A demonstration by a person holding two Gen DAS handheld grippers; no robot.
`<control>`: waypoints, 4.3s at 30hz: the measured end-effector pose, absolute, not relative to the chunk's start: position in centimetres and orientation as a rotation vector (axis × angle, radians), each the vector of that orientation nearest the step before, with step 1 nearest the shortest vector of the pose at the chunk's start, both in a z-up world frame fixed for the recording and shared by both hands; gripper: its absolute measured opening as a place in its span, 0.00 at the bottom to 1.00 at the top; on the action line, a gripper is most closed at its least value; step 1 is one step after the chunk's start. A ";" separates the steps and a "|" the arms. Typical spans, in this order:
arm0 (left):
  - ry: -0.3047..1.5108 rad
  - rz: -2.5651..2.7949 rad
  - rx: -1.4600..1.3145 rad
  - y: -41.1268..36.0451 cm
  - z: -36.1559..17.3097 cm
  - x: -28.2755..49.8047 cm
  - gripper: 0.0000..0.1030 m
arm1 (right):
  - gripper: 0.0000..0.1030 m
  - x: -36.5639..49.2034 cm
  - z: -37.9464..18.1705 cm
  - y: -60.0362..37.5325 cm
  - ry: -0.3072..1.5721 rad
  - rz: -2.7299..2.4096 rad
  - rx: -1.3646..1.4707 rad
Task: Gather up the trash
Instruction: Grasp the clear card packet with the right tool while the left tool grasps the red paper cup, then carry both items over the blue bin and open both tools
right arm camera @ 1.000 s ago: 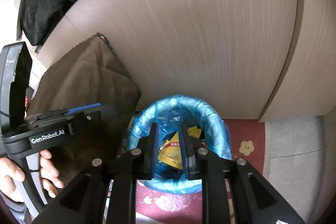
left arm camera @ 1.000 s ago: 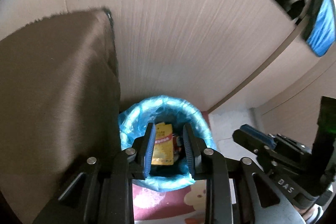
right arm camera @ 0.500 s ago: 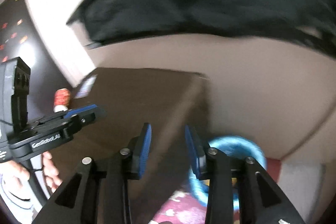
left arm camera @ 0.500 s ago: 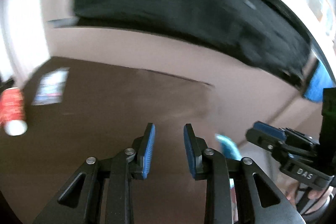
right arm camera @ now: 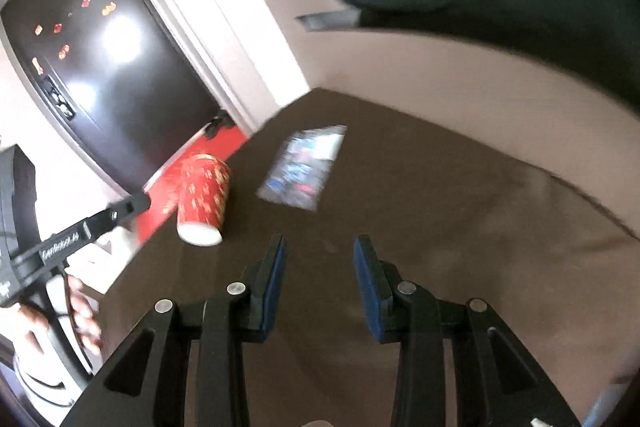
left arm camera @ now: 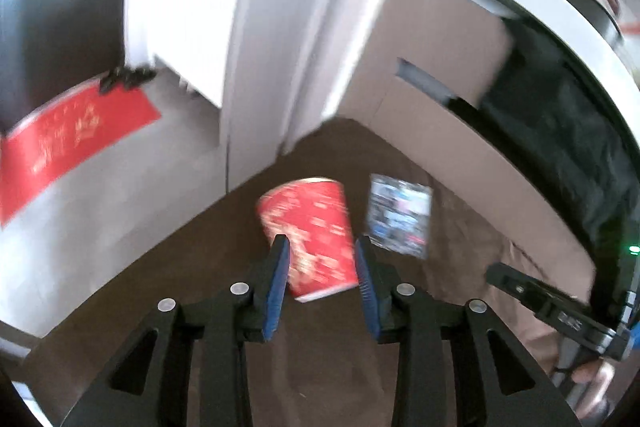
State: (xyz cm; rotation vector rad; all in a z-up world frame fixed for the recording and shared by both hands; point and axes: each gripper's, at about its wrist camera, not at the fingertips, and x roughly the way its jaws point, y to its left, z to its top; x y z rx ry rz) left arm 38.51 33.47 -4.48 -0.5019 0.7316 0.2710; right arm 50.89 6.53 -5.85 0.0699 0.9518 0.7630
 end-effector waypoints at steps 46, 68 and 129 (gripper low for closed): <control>0.815 0.295 -0.459 30.1 -6.2 43.5 0.55 | 0.04 46.4 -4.6 -1.4 0.807 0.658 -0.033; 0.946 -0.393 -0.136 -11.1 -5.6 38.8 0.55 | 0.04 35.3 -1.3 -27.0 0.711 0.259 0.090; 1.343 -0.326 0.010 -22.0 -22.8 46.9 0.59 | 0.17 40.6 -22.8 -36.2 1.108 0.161 0.328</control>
